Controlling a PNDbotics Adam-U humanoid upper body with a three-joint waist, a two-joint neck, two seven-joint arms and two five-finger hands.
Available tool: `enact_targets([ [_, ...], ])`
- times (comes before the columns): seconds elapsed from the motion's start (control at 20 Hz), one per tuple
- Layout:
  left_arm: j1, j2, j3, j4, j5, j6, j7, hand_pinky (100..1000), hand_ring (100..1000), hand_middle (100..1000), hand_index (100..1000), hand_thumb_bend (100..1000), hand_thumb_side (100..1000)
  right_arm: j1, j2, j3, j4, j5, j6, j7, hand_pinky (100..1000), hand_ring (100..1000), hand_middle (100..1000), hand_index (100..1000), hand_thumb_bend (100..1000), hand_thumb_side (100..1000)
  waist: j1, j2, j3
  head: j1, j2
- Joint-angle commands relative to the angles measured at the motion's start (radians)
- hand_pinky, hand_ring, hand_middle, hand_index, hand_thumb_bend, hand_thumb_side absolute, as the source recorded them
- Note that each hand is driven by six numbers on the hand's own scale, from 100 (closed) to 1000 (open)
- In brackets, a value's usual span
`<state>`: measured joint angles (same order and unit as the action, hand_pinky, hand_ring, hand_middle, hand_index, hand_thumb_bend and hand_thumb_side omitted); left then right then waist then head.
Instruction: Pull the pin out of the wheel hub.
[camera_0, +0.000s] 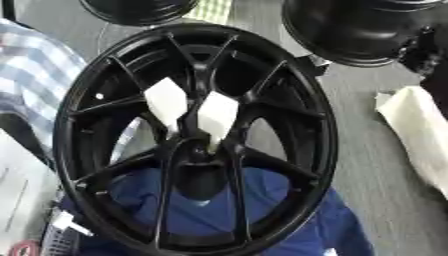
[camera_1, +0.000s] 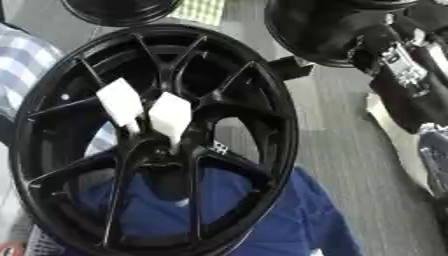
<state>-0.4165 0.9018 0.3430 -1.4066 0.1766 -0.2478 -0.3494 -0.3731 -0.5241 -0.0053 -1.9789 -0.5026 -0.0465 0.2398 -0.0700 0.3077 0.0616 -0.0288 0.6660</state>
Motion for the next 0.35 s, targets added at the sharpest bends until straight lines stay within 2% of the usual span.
enact_targets([
  [0.05, 0.030, -0.047, 0.020, -0.092, 0.053, 0.026, 0.052, 801, 673, 671, 710, 100, 681, -0.020, -0.021, -0.003, -0.021, -0.010, -0.006, 0.007, 796, 702, 589, 727, 100, 491, 0.002, -0.012, -0.006, 0.004, -0.013],
  [0.25, 0.100, -0.148, 0.005, -0.194, 0.115, 0.051, 0.114, 801, 666, 663, 706, 100, 704, -0.035, -0.019, -0.001, -0.021, -0.014, -0.012, 0.009, 796, 702, 589, 728, 100, 489, -0.004, -0.004, -0.011, 0.009, -0.022],
  [0.35, 0.134, -0.200, -0.022, -0.246, 0.147, 0.076, 0.146, 801, 665, 662, 705, 100, 729, -0.043, -0.017, 0.002, -0.021, -0.016, -0.014, 0.011, 795, 701, 589, 727, 100, 486, -0.007, 0.000, -0.014, 0.015, -0.025],
])
